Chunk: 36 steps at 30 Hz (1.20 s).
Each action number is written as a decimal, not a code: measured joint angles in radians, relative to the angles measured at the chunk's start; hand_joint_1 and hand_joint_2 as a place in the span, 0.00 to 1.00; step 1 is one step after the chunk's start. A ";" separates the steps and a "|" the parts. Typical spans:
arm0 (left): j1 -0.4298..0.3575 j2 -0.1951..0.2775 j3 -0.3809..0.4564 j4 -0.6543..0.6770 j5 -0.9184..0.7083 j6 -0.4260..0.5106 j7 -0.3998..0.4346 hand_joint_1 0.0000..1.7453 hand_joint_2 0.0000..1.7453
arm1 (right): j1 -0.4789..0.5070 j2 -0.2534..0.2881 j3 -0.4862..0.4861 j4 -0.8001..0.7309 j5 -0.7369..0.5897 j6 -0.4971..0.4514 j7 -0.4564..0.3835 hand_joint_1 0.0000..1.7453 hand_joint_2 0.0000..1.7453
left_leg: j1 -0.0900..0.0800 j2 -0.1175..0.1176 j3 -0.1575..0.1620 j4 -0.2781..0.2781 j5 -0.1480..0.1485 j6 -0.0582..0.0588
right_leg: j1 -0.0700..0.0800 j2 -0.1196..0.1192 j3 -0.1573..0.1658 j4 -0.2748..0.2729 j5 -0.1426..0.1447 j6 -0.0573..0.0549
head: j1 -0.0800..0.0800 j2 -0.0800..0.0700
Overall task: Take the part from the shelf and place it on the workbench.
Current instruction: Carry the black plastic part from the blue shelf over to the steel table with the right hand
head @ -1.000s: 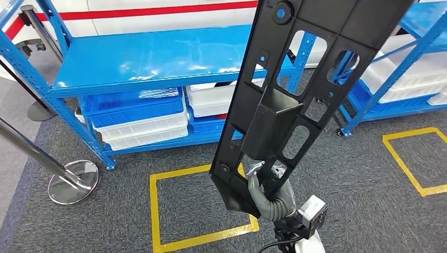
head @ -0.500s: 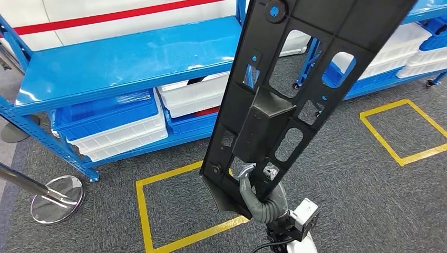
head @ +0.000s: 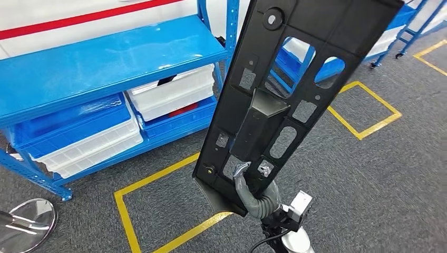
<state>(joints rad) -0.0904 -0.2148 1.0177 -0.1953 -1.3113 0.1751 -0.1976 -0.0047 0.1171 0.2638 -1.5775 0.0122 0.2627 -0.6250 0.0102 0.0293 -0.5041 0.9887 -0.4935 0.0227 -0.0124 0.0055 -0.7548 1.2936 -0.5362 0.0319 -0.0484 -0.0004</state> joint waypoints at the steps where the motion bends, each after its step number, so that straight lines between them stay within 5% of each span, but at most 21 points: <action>1: 0.000 0.000 0.001 0.000 -0.002 0.000 0.000 0.00 1.00 | 0.000 -0.004 0.000 0.007 0.000 -0.002 -0.002 1.00 1.00 | 0.000 0.013 -0.002 0.002 0.000 -0.001 | -0.001 -0.004 0.010 -0.006 0.010 0.000 | 0.000 0.000; 3: -0.001 0.000 0.002 0.000 -0.010 0.000 0.010 0.00 1.00 | 0.000 -0.009 0.000 0.016 -0.001 -0.009 -0.007 1.00 1.00 | -0.001 0.036 -0.002 0.006 -0.003 -0.005 | 0.000 -0.023 0.079 -0.115 0.056 -0.004 | 0.000 0.000; 5: -0.003 0.001 0.002 0.000 -0.019 -0.003 0.038 0.00 1.00 | 0.001 -0.011 0.000 0.016 -0.002 -0.026 -0.009 1.00 1.00 | -0.005 0.052 -0.001 0.009 -0.007 -0.013 | 0.009 -0.053 0.144 -0.229 0.083 -0.019 | 0.000 0.000; 9: -0.009 0.002 0.002 0.000 -0.039 -0.016 0.092 0.00 1.00 | 0.032 -0.011 -0.016 -0.022 0.002 -0.056 0.016 1.00 1.00 | -0.009 0.072 0.006 0.008 -0.014 -0.035 | 0.015 -0.039 0.158 -0.268 0.086 -0.050 | 0.000 0.000; 11: -0.012 0.003 0.001 0.000 -0.049 -0.019 0.097 0.00 1.00 | 0.051 -0.009 -0.029 -0.049 0.007 -0.058 0.030 1.00 1.00 | -0.006 0.039 -0.005 0.042 -0.045 -0.044 | 0.008 -0.022 0.159 -0.275 0.092 -0.063 | 0.000 0.000; 13: -0.016 0.004 0.000 0.000 -0.058 -0.020 0.090 0.00 1.00 | 0.066 -0.003 -0.039 -0.073 0.009 -0.059 0.036 1.00 1.00 | -0.004 -0.005 -0.050 0.154 -0.112 -0.050 | 0.007 -0.005 0.158 -0.278 0.096 -0.072 | 0.000 0.000; 15: -0.023 0.004 -0.004 0.000 -0.069 -0.020 0.077 0.00 1.00 | 0.086 0.005 -0.050 -0.094 0.011 -0.062 0.039 1.00 1.00 | -0.004 -0.017 -0.099 0.277 -0.159 -0.052 | 0.010 0.017 0.157 -0.277 0.097 -0.075 | 0.000 0.000; 16: -0.026 0.005 -0.008 0.000 -0.076 -0.019 0.071 0.00 1.00 | 0.098 0.009 -0.056 -0.103 0.013 -0.064 0.040 1.00 1.00 | -0.004 -0.018 -0.105 0.297 -0.157 -0.051 | 0.011 0.028 0.157 -0.275 0.097 -0.075 | 0.000 0.000; 18: -0.027 0.006 -0.020 0.000 -0.089 -0.017 0.063 0.00 1.00 | 0.119 0.018 -0.070 -0.122 0.018 -0.070 0.040 1.00 1.00 | -0.004 -0.029 -0.067 0.217 -0.094 -0.044 | 0.013 0.057 0.159 -0.272 0.097 -0.075 | 0.000 0.000; 20: -0.025 0.013 -0.030 0.000 -0.097 -0.017 0.062 0.00 1.00 | 0.134 0.027 -0.083 -0.136 0.023 -0.075 0.039 1.00 1.00 | -0.003 -0.082 -0.013 0.083 -0.027 -0.031 | 0.012 0.085 0.155 -0.269 0.100 -0.071 | 0.000 0.000; 22: -0.026 0.018 -0.038 0.000 -0.100 -0.018 0.063 0.00 1.00 | 0.144 0.034 -0.092 -0.142 0.025 -0.076 0.036 1.00 1.00 | -0.004 -0.122 0.008 0.021 -0.012 -0.023 | 0.006 0.109 0.141 -0.266 0.108 -0.059 | 0.000 0.000; 24: -0.031 0.019 -0.046 0.000 -0.101 -0.018 0.064 0.00 1.00 | 0.154 0.039 -0.102 -0.148 0.026 -0.075 0.033 1.00 1.00 | -0.004 -0.107 0.010 0.004 -0.013 -0.018 | 0.003 0.130 0.128 -0.267 0.118 -0.043 | 0.000 0.000; 27: -0.033 0.020 -0.049 0.000 -0.101 -0.018 0.073 0.00 1.00 | 0.165 0.041 -0.116 -0.153 0.027 -0.075 0.028 1.00 1.00 | 0.005 -0.065 0.017 -0.021 0.000 -0.007 | 0.011 0.069 0.100 -0.218 0.087 -0.028 | 0.000 0.000; 29: -0.031 0.024 -0.051 0.000 -0.107 -0.021 0.089 0.00 1.00 | 0.169 0.044 -0.120 -0.154 0.028 -0.076 0.027 1.00 1.00 | 0.003 -0.034 0.019 -0.024 0.002 -0.004 | 0.007 0.015 0.044 -0.099 0.022 -0.021 | 0.001 0.000; 31: -0.028 0.030 -0.055 0.000 -0.115 -0.029 0.109 0.00 1.00 | 0.175 0.048 -0.125 -0.155 0.028 -0.078 0.028 1.00 1.00 | 0.003 -0.002 0.019 -0.023 0.000 -0.006 | -0.001 0.000 -0.001 0.000 -0.012 -0.013 | 0.001 0.000; 33: -0.028 0.038 -0.061 0.000 -0.122 -0.041 0.133 0.00 1.00 | 0.183 0.052 -0.131 -0.162 0.027 -0.079 0.030 1.00 1.00 | 0.003 0.025 0.023 -0.022 -0.004 -0.011 | -0.009 -0.012 0.031 -0.043 0.024 -0.007 | 0.001 0.000; 36: -0.030 0.050 -0.068 0.000 -0.124 -0.057 0.167 0.00 1.00 | 0.187 0.061 -0.137 -0.180 0.026 -0.075 0.035 1.00 1.00 | -0.001 0.057 0.031 -0.016 -0.017 -0.027 | -0.006 -0.065 0.143 -0.233 0.087 -0.016 | 0.001 0.000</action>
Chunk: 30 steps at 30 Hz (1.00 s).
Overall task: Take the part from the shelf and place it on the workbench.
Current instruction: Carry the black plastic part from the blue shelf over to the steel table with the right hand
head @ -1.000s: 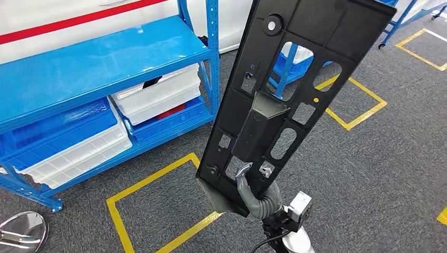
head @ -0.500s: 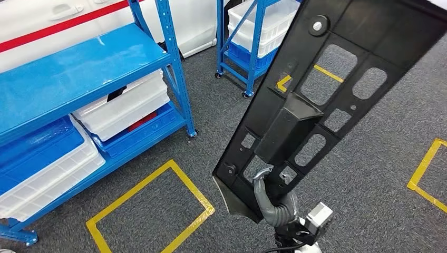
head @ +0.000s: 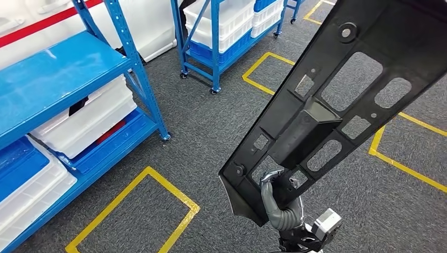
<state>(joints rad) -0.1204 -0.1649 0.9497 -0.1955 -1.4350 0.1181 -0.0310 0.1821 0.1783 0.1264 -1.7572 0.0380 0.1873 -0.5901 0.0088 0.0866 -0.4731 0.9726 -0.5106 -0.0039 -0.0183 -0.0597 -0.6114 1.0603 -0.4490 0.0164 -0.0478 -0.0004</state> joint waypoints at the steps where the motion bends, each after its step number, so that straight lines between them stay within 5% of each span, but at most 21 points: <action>1: -0.001 0.003 -0.001 0.000 0.000 -0.002 0.004 0.00 1.00 | -0.001 0.002 -0.002 -0.003 0.000 0.001 0.001 1.00 1.00 | -0.003 0.009 0.002 0.002 -0.004 -0.005 | 0.004 -0.009 0.014 -0.026 0.000 -0.008 | 0.000 0.000; 4: -0.002 0.008 -0.003 0.000 0.001 -0.004 0.008 0.00 1.00 | 0.001 0.004 -0.011 -0.009 -0.001 0.002 0.004 1.00 1.00 | -0.001 0.030 0.013 0.002 -0.014 -0.023 | 0.009 0.017 0.013 -0.031 -0.004 -0.033 | 0.000 0.000; 6: -0.004 0.011 -0.004 -0.001 0.001 -0.004 0.009 0.00 1.00 | 0.002 0.007 -0.015 -0.013 -0.001 0.002 0.005 1.00 1.00 | 0.003 0.002 0.003 0.040 -0.046 -0.032 | 0.008 0.036 0.015 -0.036 -0.002 -0.047 | 0.000 0.000; 8: -0.009 0.012 -0.004 -0.001 0.002 -0.008 0.006 0.00 1.00 | 0.002 0.011 -0.016 -0.016 -0.001 0.002 0.005 1.00 1.00 | 0.004 -0.043 -0.046 0.156 -0.109 -0.034 | 0.009 0.053 0.015 -0.038 -0.001 -0.056 | 0.000 0.000; 10: -0.017 0.010 -0.004 -0.001 0.003 -0.013 0.000 0.00 1.00 | 0.003 0.013 -0.017 -0.016 0.000 0.002 0.003 1.00 1.00 | 0.002 -0.058 -0.097 0.280 -0.151 -0.031 | 0.014 0.074 0.016 -0.037 -0.001 -0.060 | 0.000 0.000; 12: -0.017 0.008 -0.004 -0.001 0.006 -0.013 -0.008 0.00 1.00 | 0.004 0.013 -0.019 -0.015 0.011 0.002 0.002 1.00 1.00 | 0.000 -0.063 -0.095 0.281 -0.121 -0.022 | 0.021 0.102 0.020 -0.036 -0.001 -0.061 | 0.000 0.000; 15: -0.007 0.000 -0.004 0.000 0.012 -0.009 -0.035 0.00 1.00 | 0.002 0.011 -0.021 -0.016 0.057 -0.003 0.001 1.00 1.00 | -0.001 -0.120 -0.026 0.104 -0.010 0.004 | 0.026 0.145 0.024 -0.036 0.001 -0.059 | 0.000 0.000; 17: -0.004 -0.010 -0.004 0.000 0.009 -0.010 -0.050 0.00 1.00 | 0.004 0.009 -0.021 -0.028 0.092 -0.019 0.003 1.00 1.00 | -0.004 -0.150 -0.010 0.055 0.007 0.013 | 0.020 0.166 0.016 -0.036 0.008 -0.048 | 0.000 0.000; 19: -0.011 -0.025 -0.009 0.000 -0.007 -0.015 -0.051 0.00 1.00 | 0.021 0.006 -0.021 -0.066 0.124 -0.049 0.021 1.00 1.00 | -0.004 -0.135 -0.004 0.027 0.007 0.014 | 0.016 0.181 0.003 -0.037 0.017 -0.033 | 0.000 0.000; 21: -0.020 -0.039 -0.023 0.000 -0.028 -0.020 -0.046 0.00 1.00 | 0.050 0.002 -0.020 -0.123 0.146 -0.082 0.053 1.00 1.00 | 0.001 -0.112 0.007 -0.012 0.010 0.020 | 0.020 0.151 -0.015 -0.015 0.004 -0.021 | 0.000 0.000; 23: -0.023 -0.048 -0.038 0.000 -0.041 -0.021 -0.043 0.00 1.00 | 0.072 -0.003 -0.017 -0.165 0.152 -0.102 0.079 1.00 1.00 | 0.001 -0.086 0.013 -0.029 0.015 0.026 | 0.020 0.096 -0.063 0.077 -0.046 -0.011 | 0.000 0.000; 25: -0.024 -0.052 -0.048 0.000 -0.043 -0.020 -0.046 0.00 1.00 | 0.089 -0.007 -0.014 -0.184 0.148 -0.109 0.088 1.00 1.00 | -0.001 -0.059 0.012 -0.029 0.015 0.027 | 0.014 0.073 -0.121 0.197 -0.092 -0.002 | 0.000 0.000; 26: -0.025 -0.052 -0.051 0.000 -0.042 -0.019 -0.050 0.00 1.00 | 0.096 -0.010 -0.014 -0.190 0.144 -0.110 0.089 1.00 1.00 | -0.001 -0.045 0.012 -0.027 0.013 0.025 | 0.010 0.068 -0.134 0.223 -0.094 0.002 | 0.000 0.000; 27: -0.028 -0.052 -0.053 0.000 -0.039 -0.017 -0.056 0.00 1.00 | 0.102 -0.012 -0.014 -0.194 0.138 -0.110 0.089 1.00 1.00 | 0.000 -0.031 0.013 -0.025 0.010 0.023 | 0.006 0.063 -0.127 0.213 -0.079 0.006 | 0.000 0.000; 30: -0.037 -0.051 -0.054 -0.001 -0.027 -0.008 -0.066 0.00 1.00 | 0.103 -0.018 -0.011 -0.196 0.106 -0.096 0.074 1.00 1.00 | -0.001 0.005 0.018 -0.013 -0.005 0.010 | 0.003 0.013 -0.026 0.028 -0.001 0.004 | 0.000 0.000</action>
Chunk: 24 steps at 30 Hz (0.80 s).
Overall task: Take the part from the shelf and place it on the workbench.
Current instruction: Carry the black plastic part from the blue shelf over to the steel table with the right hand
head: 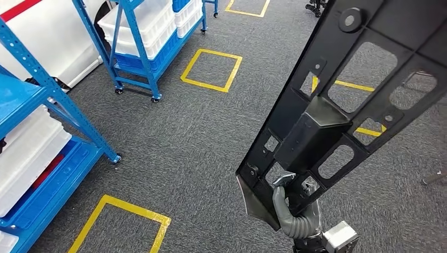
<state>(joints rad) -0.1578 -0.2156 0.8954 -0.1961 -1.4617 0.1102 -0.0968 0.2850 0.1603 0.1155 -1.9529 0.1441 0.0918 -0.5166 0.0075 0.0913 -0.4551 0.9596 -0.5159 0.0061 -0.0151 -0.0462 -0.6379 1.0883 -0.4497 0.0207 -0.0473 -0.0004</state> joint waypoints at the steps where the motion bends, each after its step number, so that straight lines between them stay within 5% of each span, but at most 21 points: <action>1: -0.003 0.002 0.000 0.000 0.005 0.004 0.002 0.00 1.00 | -0.004 -0.002 0.002 0.003 -0.012 0.009 -0.008 1.00 1.00 | -0.002 0.010 0.001 0.003 -0.006 -0.006 | 0.002 -0.014 0.023 -0.044 0.009 -0.008 | 0.000 0.000; 4: -0.007 0.009 0.001 -0.001 0.029 0.025 0.007 0.00 1.00 | -0.023 -0.004 0.006 0.027 -0.034 0.041 -0.029 1.00 1.00 | -0.005 0.035 0.006 0.005 -0.016 -0.022 | 0.011 0.001 0.029 -0.063 0.005 -0.035 | 0.000 0.000; 6: -0.009 0.015 0.007 -0.002 0.056 0.042 0.005 0.00 1.00 | -0.040 -0.005 0.008 0.051 -0.037 0.063 -0.034 1.00 1.00 | 0.000 0.009 0.005 0.024 -0.035 -0.033 | 0.010 0.022 0.030 -0.068 0.007 -0.047 | 0.000 0.000; 8: -0.002 0.023 0.021 -0.002 0.075 0.049 0.003 0.00 1.00 | -0.065 -0.005 0.011 0.080 -0.035 0.081 -0.036 1.00 1.00 | 0.003 -0.051 -0.041 0.124 -0.091 -0.038 | 0.009 0.044 0.030 -0.071 0.010 -0.057 | 0.000 0.000; 10: 0.010 0.029 0.032 -0.002 0.083 0.047 0.005 0.00 1.00 | -0.087 -0.005 0.014 0.107 -0.033 0.092 -0.038 1.00 1.00 | 0.003 -0.079 -0.119 0.270 -0.146 -0.037 | 0.012 0.071 0.029 -0.070 0.010 -0.063 | 0.000 0.000; 12: 0.017 0.031 0.040 -0.002 0.088 0.044 0.009 0.00 1.00 | -0.097 -0.005 0.015 0.128 -0.032 0.096 -0.038 1.00 1.00 | 0.002 -0.083 -0.155 0.315 -0.132 -0.032 | 0.016 0.097 0.031 -0.069 0.010 -0.064 | 0.000 0.000; 14: 0.022 0.032 0.049 -0.002 0.094 0.042 0.011 0.00 1.00 | -0.105 -0.005 0.015 0.145 -0.032 0.098 -0.038 1.00 1.00 | 0.001 -0.102 -0.122 0.210 -0.048 -0.020 | 0.019 0.124 0.035 -0.068 0.010 -0.064 | 0.000 0.000; 16: 0.030 0.033 0.058 -0.002 0.104 0.041 0.010 0.00 1.00 | -0.116 -0.005 0.016 0.161 -0.032 0.101 -0.041 1.00 1.00 | 0.000 -0.153 -0.078 0.086 0.013 -0.007 | 0.019 0.149 0.033 -0.065 0.011 -0.060 | 0.000 0.000; 18: 0.034 0.034 0.068 -0.002 0.116 0.040 0.008 0.00 1.00 | -0.127 -0.003 0.016 0.178 -0.033 0.108 -0.046 1.00 1.00 | -0.003 -0.176 -0.064 0.041 0.021 -0.002 | 0.013 0.170 0.025 -0.065 0.017 -0.048 | 0.000 0.000; 20: 0.033 0.031 0.076 -0.002 0.121 0.039 0.006 0.00 1.00 | -0.134 -0.001 0.016 0.192 -0.033 0.115 -0.049 1.00 1.00 | -0.004 -0.154 -0.057 0.024 0.029 0.003 | 0.009 0.183 0.019 -0.069 0.023 -0.034 | 0.000 0.000; 22: 0.036 0.029 0.080 -0.002 0.125 0.040 0.005 0.00 1.00 | -0.144 0.000 0.016 0.203 -0.032 0.122 -0.052 1.00 1.00 | 0.000 -0.126 -0.048 0.003 0.042 0.012 | 0.014 0.141 0.000 -0.034 -0.001 -0.025 | 0.000 0.000; 24: 0.042 0.028 0.087 -0.002 0.132 0.043 0.003 0.00 1.00 | -0.157 0.000 0.016 0.214 -0.027 0.133 -0.057 1.00 1.00 | -0.002 -0.095 -0.045 -0.006 0.047 0.018 | 0.013 0.078 -0.052 0.074 -0.062 -0.018 | 0.000 0.000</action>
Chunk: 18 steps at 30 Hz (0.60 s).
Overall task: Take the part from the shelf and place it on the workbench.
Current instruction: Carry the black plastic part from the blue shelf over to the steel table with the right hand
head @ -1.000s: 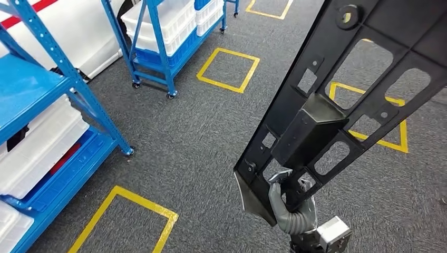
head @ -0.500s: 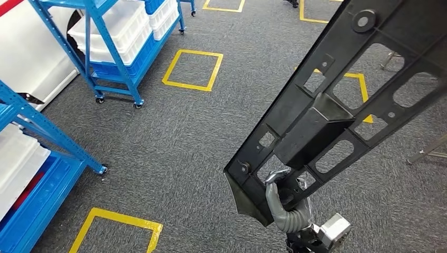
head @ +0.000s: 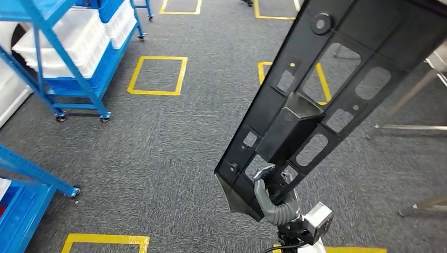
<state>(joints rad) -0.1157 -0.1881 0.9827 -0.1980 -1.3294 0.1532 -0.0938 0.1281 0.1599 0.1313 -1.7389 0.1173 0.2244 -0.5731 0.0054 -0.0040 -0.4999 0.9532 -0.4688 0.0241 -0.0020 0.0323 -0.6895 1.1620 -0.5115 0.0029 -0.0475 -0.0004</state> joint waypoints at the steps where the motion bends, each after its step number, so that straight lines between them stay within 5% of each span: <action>1: 0.003 0.000 0.005 0.000 0.004 0.002 -0.002 0.00 1.00 | -0.003 0.000 0.000 0.007 0.004 0.004 -0.001 1.00 1.00 | -0.002 0.016 0.000 0.000 0.000 0.001 | -0.005 -0.014 -0.030 0.063 -0.027 0.005 | 0.000 0.000; 3: 0.005 -0.001 0.014 0.000 0.013 0.001 0.001 0.00 1.00 | -0.001 0.000 0.000 0.021 0.014 0.004 -0.003 1.00 1.00 | -0.002 0.045 -0.001 0.003 -0.004 0.000 | -0.015 -0.027 -0.052 0.116 -0.033 0.014 | 0.000 0.000; 6: 0.006 -0.005 0.024 0.000 0.021 -0.012 0.042 0.00 1.00 | 0.014 0.000 0.000 0.030 0.025 -0.006 -0.009 1.00 1.00 | -0.001 0.077 0.001 0.014 -0.016 -0.012 | -0.024 -0.067 0.039 -0.041 0.040 0.023 | 0.000 0.000; 9: 0.005 -0.007 0.034 0.000 0.021 -0.015 0.085 0.00 1.00 | 0.029 0.001 0.002 0.028 0.031 -0.017 -0.017 1.00 1.00 | -0.005 0.100 0.004 0.025 -0.032 -0.033 | -0.014 -0.094 0.092 -0.137 0.053 0.005 | 0.000 0.000; 11: 0.003 -0.006 0.039 0.000 0.021 -0.011 0.093 0.00 1.00 | 0.038 0.001 0.002 0.026 0.043 -0.023 -0.023 1.00 1.00 | -0.002 0.114 0.012 0.025 -0.038 -0.044 | -0.011 -0.071 0.091 -0.138 0.054 -0.010 | 0.000 0.000; 13: 0.003 -0.003 0.041 0.000 0.025 -0.003 0.081 0.00 1.00 | 0.042 0.002 0.002 0.019 0.052 -0.014 -0.029 1.00 1.00 | 0.004 0.086 0.004 0.059 -0.068 -0.054 | -0.013 -0.050 0.091 -0.143 0.058 -0.023 | 0.000 0.000; 16: 0.000 0.004 0.046 0.000 0.032 0.006 0.041 0.00 1.00 | 0.042 0.004 0.004 0.009 0.064 0.008 -0.034 1.00 1.00 | 0.007 0.026 -0.077 0.245 -0.162 -0.058 | -0.010 -0.020 0.092 -0.145 0.060 -0.035 | 0.000 0.000; 18: -0.004 0.007 0.048 0.000 0.029 0.006 0.020 0.00 1.00 | 0.042 0.004 0.003 0.006 0.078 0.014 -0.030 1.00 1.00 | 0.006 0.019 -0.111 0.321 -0.173 -0.055 | -0.005 0.005 0.093 -0.143 0.060 -0.038 | 0.000 0.000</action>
<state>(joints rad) -0.1194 -0.1814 1.0307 -0.1980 -1.3006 0.1595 -0.0742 0.1702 0.1640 0.1347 -1.7326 0.1954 0.2381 -0.6027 0.0114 0.0148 -0.6109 1.2740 -0.6414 -0.0312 -0.0070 0.0377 -0.5962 1.0186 -0.4518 -0.0348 -0.0477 -0.0004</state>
